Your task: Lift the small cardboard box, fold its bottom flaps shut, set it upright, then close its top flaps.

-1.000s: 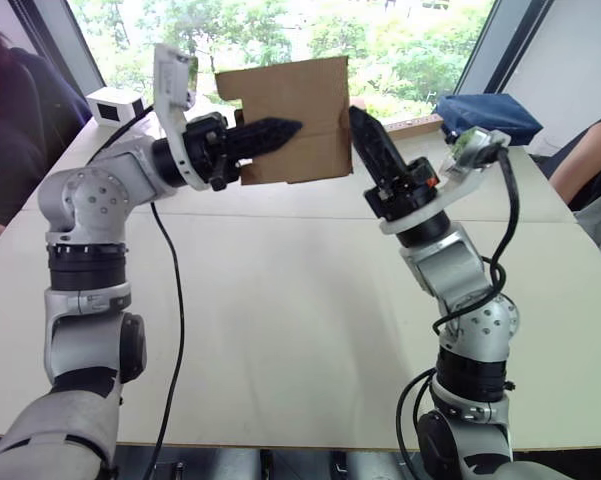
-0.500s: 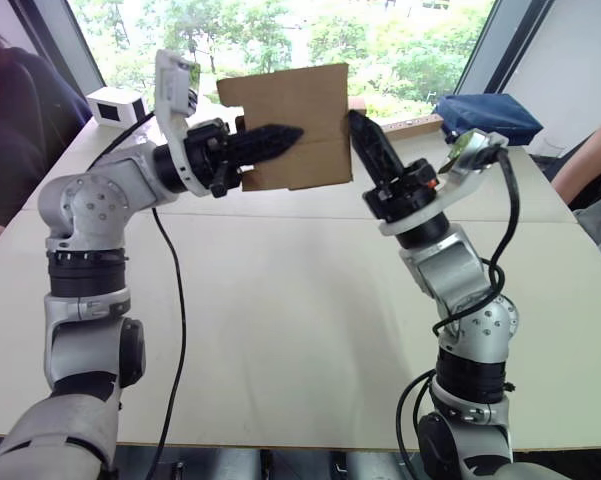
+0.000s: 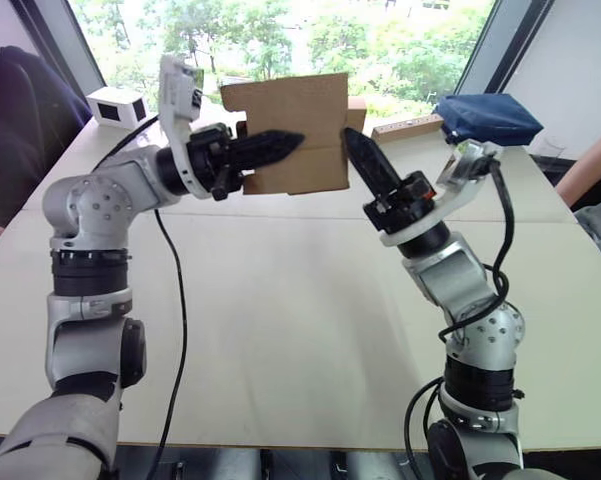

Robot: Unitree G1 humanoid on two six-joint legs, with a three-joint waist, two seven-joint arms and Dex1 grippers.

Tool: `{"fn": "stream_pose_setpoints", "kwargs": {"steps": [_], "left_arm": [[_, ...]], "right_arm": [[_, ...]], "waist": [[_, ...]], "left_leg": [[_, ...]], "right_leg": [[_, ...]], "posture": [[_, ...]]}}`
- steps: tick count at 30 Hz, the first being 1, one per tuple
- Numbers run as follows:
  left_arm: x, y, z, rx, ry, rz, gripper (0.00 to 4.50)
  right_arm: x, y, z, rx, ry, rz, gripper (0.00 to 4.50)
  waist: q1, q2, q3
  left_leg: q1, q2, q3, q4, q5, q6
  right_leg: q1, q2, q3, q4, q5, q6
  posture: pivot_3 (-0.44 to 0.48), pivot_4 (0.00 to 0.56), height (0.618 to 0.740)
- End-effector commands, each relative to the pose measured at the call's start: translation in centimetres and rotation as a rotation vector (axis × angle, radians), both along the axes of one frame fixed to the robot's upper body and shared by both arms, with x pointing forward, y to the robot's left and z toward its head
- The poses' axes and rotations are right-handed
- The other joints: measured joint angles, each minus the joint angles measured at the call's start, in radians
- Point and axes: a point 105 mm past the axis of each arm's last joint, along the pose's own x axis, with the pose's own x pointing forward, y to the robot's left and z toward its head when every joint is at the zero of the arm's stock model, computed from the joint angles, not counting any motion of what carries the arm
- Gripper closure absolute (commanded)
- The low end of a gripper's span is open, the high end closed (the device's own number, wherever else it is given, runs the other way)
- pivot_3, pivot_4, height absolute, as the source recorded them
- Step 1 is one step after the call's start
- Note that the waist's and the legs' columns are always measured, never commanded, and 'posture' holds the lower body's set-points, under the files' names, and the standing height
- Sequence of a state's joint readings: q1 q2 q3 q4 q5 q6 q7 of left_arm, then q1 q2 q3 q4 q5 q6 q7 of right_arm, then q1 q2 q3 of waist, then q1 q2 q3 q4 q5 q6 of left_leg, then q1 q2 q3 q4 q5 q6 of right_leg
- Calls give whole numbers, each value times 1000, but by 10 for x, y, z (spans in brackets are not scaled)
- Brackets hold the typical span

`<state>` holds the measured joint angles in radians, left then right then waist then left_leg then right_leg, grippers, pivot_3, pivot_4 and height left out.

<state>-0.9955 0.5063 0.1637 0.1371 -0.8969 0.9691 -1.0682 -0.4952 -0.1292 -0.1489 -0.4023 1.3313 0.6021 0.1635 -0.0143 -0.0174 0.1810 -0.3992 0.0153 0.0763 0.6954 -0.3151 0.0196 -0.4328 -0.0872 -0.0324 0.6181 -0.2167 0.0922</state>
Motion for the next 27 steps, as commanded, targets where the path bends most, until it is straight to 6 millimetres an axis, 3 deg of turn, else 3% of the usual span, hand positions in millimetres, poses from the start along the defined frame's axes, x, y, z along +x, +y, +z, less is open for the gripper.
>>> {"fn": "stream_pose_setpoints", "kwargs": {"steps": [1, 10, 12, 14, 17, 23, 27], "left_arm": [[-11, -6, 12, 76, -95, -40, 4500], [-12, -7, -3, 409, -203, -45, 4500], [-7, -9, -12, 556, -262, -34, 4500], [2, -10, -30, 816, -309, -28, 4500], [0, -16, -43, 1019, -326, -95, 4500], [-11, -42, -63, 1242, -362, -200, 4500], [-14, -53, -81, 1339, -365, -245, 4500]], "right_arm": [[-20, -6, 5, -50, -49, 28, 4431], [-30, -47, -6, -261, -10, -57, 4431], [-32, -57, -17, -388, 7, -81, 4431], [-42, -68, -38, -619, 39, -76, 4431], [-55, -75, -67, -913, 65, -30, 4431], [-66, -81, -89, -1170, 33, 15, 4431], [-68, -80, -101, -1234, 27, 10, 4431]], "waist": [[1, 0, 0], [3, 0, 0], [3, 0, 0], [11, 0, 0], [25, 1, 1], [28, 0, 1], [28, 0, 1]], "left_leg": [[0, 0, 0, 0, 0, 0], [-1, 0, 0, 0, 0, 0], [-2, 0, 0, 0, 0, 1], [-2, 0, 0, 0, 0, 1], [-7, -2, 1, 2, -2, 3], [-10, -2, 1, 4, -3, 5], [-10, -1, 0, 4, -3, 5]], "right_leg": [[0, 0, 0, 0, 0, 0], [-1, 0, 0, -2, -1, -2], [-1, 0, 0, -2, -2, -3], [-1, 0, 0, -3, -2, -3], [-4, 1, 1, -4, -2, -4], [-7, 2, 2, -5, -2, -3], [-7, 2, 2, -4, -3, -3]], "posture": [[0, 150, 740], [0, 150, 740], [0, 150, 740], [0, 150, 740], [0, 150, 740], [0, 150, 740], [0, 150, 740]]}}
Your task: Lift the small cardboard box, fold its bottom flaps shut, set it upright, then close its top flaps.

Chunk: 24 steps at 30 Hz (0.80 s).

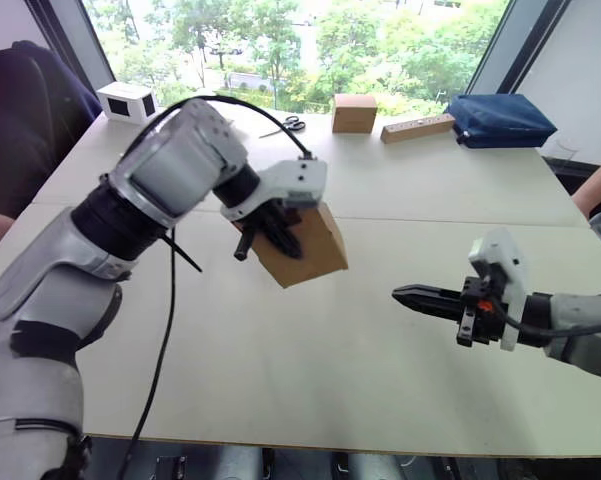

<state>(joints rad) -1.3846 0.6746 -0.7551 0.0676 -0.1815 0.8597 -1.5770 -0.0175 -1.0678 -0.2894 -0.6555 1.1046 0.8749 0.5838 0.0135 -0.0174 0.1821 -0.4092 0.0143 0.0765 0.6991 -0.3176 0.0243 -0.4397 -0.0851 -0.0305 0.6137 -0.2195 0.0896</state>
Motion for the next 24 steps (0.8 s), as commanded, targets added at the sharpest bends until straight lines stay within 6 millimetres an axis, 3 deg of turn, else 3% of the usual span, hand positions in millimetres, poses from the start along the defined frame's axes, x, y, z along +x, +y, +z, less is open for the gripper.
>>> {"fn": "stream_pose_setpoints", "kwargs": {"steps": [1, 11, 21, 24], "left_arm": [[-1, -8, -7, 91, -47, -20, 4500], [-8, -37, -41, 170, -38, -5, 4500], [-19, -34, -50, 193, 1, -7, 4500], [-18, -39, -49, 183, 3, 6, 3831]], "right_arm": [[-3, 4, 0, -48, -54, 24, 4431], [4, 6, 6, -37, -110, -21, 4431], [10, 6, 2, -34, -117, -43, 4431], [11, 2, -1, -37, -113, -49, 4500]], "waist": [[0, 0, 0], [0, 0, 0], [-1, 0, 0], [1, 0, 0]], "left_leg": [[0, 0, 0, 0, 0, 0], [0, 1, 0, 1, 0, 0], [0, 1, 0, 1, 0, 0], [0, 1, 0, 2, 0, 0]], "right_leg": [[0, 0, 0, 0, 0, 0], [-1, 2, 1, 1, 1, 2], [-1, 2, 1, 3, 1, 3], [-1, 2, 1, 3, 1, 3]], "posture": [[0, 150, 740], [0, 150, 740], [0, 150, 740], [0, 150, 740]]}}
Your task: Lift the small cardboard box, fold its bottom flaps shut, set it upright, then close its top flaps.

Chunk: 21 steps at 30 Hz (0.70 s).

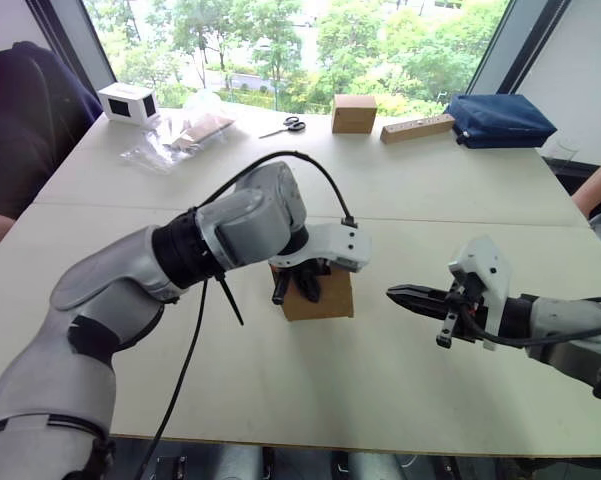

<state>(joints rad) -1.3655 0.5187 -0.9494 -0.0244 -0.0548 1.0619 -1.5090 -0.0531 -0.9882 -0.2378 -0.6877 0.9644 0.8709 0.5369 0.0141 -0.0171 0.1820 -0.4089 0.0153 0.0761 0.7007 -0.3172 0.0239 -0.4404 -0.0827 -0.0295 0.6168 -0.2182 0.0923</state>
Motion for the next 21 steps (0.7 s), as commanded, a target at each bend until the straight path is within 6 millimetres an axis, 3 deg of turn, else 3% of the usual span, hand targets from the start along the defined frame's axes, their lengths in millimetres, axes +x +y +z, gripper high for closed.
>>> {"fn": "stream_pose_setpoints", "kwargs": {"steps": [1, 8, 15, 20, 21], "left_arm": [[-3, -9, 4, -19, -9, -10, 3374], [-10, -14, 19, -60, 45, 22, 761], [-20, -28, 83, -326, 260, 111, 761], [-3, -13, 117, -587, 355, 213, 761], [9, -7, 126, -704, 321, 245, 761]], "right_arm": [[2, -3, 3, 3, -28, 1, 4500], [3, -8, -2, -3, -15, 13, 4500], [8, -9, 7, 44, -31, 40, 4500], [12, -14, 15, 91, -38, 41, 4500], [14, -15, 19, 119, -50, 35, 4500]], "waist": [[1, 0, 0], [-1, 0, 0], [-1, 0, 0], [-5, 1, 0], [-5, 1, 0]], "left_leg": [[0, 0, 0, 0, 0, 0], [0, 0, 0, 0, 0, 0], [0, 0, 0, 1, 0, 0], [1, 0, 0, 1, 0, 0], [1, 0, 0, 1, 0, 0]], "right_leg": [[0, 0, 0, 0, 0, 0], [0, 0, 0, 1, 0, 0], [0, 0, 0, 1, 0, 1], [0, 1, 0, 3, 0, 2], [0, 1, 0, 4, 0, 2]], "posture": [[0, 150, 740], [0, 150, 740], [0, 150, 740], [0, 150, 740], [0, 150, 740]]}}
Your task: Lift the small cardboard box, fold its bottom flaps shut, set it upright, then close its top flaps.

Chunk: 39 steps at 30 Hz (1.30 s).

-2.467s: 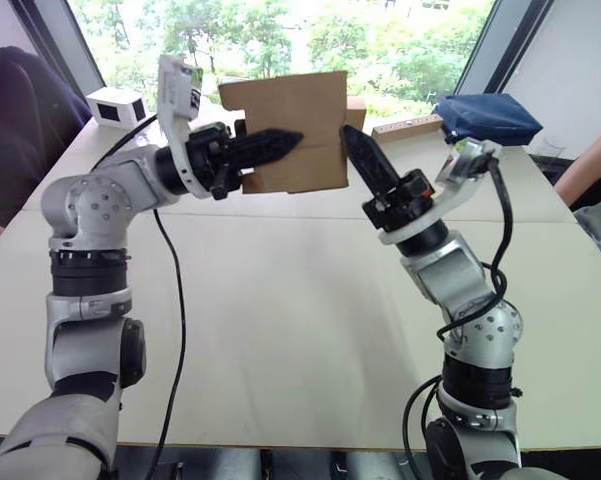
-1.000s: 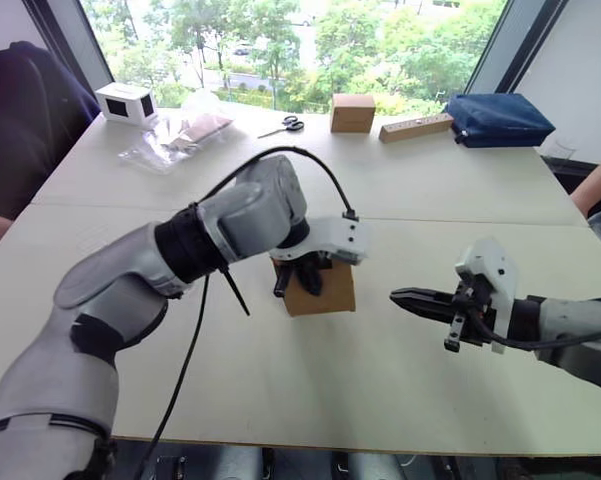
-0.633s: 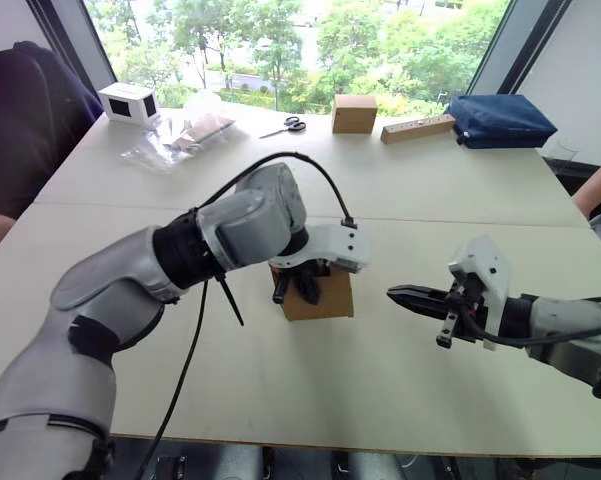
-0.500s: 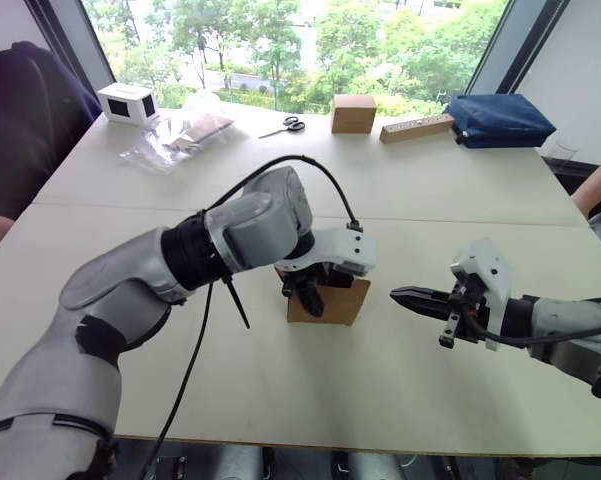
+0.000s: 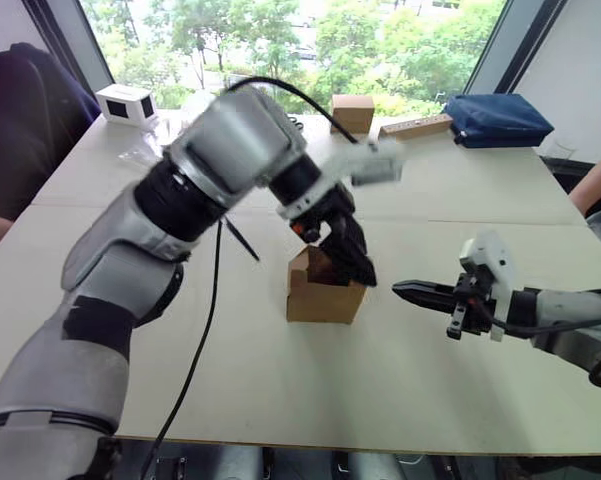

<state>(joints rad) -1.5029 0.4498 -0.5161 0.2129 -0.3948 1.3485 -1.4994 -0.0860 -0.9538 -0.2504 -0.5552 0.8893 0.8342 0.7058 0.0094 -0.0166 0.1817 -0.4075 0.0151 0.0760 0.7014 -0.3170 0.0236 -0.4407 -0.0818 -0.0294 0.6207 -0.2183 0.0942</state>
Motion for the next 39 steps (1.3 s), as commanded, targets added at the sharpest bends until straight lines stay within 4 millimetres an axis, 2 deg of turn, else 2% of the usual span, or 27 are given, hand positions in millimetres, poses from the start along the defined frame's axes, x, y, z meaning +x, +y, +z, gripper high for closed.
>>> {"fn": "stream_pose_setpoints", "kwargs": {"steps": [1, 3, 5, 7, 9, 11, 14, 19, 23, 27, 33, 36, 39], "left_arm": [[31, 21, 36, -338, -82, 176, 761], [55, 47, 42, -513, -159, 338, 761], [67, 89, 17, -519, -241, 501, 1278], [61, 115, -5, -512, -298, 567, 1971], [49, 125, -22, -525, -303, 575, 2673], [33, 130, -43, -502, -292, 559, 3559], [13, 128, -66, -470, -262, 504, 4438], [3, 111, -77, -469, -238, 425, 4438], [8, 104, -81, -457, -238, 401, 4438], [18, 94, -97, -393, -277, 363, 4438], [30, 77, -109, -348, -293, 302, 4438], [37, 75, -124, -270, -321, 290, 4438], [36, 73, -126, -259, -318, 253, 4438]], "right_arm": [[7, -3, 24, 88, -83, -5, 4500], [10, -6, 31, 112, -101, -13, 4500], [13, -9, 40, 119, -132, -6, 4500], [16, -9, 46, 120, -152, 9, 4500], [18, -6, 45, 101, -150, 36, 4500], [21, -1, 38, 69, -140, 73, 4500], [26, 8, 27, 26, -127, 136, 4500], [38, 24, 20, -11, -136, 195, 4500], [45, 30, 18, -34, -157, 210, 4500], [47, 36, 13, -67, -162, 244, 4500], [49, 44, 5, -95, -166, 279, 4500], [51, 49, 0, -103, -164, 293, 4500], [51, 53, -6, -121, -154, 314, 4500]], "waist": [[-1, 0, 0], [-4, 1, -1], [-12, 2, -1], [-24, 3, -2], [-21, 1, -1], [-7, -1, 0], [6, -2, -1], [4, -2, -1], [2, -2, -1], [3, -1, -1], [3, -1, -1], [3, -1, -1], [2, -1, -1]], "left_leg": [[0, 0, 0, 0, 0, 0], [1, 1, 0, 0, 0, 0], [2, 1, 0, 0, 0, -1], [4, 1, 1, -1, 1, -2], [3, 2, 0, -2, 5, -9], [1, 2, -1, -1, 6, -11], [2, -1, -1, -1, 4, -8], [2, -3, -1, 1, 4, -7], [3, -3, -1, 1, 4, -7], [3, -3, 0, 1, 4, -7], [3, -4, 0, 1, 4, -7], [3, -4, 0, 1, 4, -7], [3, -4, 0, 1, 4, -7]], "right_leg": [[0, 0, 0, 0, 0, 0], [0, -1, 1, 3, 0, 0], [-1, -2, 1, 7, 0, 0], [-1, -2, 2, 8, 0, 0], [-2, -1, 1, 9, 0, -1], [-2, -2, -1, 9, 0, -1], [-1, -6, -1, 8, 0, -1], [1, -7, -1, 8, 0, -1], [1, -6, -1, 8, 0, -1], [1, -5, -1, 9, 0, -1], [1, -5, -2, 8, 0, -1], [1, -5, -2, 8, 0, -1], [1, -5, -2, 8, 0, -1]], "posture": [[0, 150, 740], [0, 150, 740], [0, 150, 740], [0, 150, 740], [0, 150, 740], [0, 150, 740], [0, 150, 740], [0, 150, 740], [0, 150, 740], [0, 150, 740], [0, 150, 740], [0, 150, 740], [0, 150, 740]]}}
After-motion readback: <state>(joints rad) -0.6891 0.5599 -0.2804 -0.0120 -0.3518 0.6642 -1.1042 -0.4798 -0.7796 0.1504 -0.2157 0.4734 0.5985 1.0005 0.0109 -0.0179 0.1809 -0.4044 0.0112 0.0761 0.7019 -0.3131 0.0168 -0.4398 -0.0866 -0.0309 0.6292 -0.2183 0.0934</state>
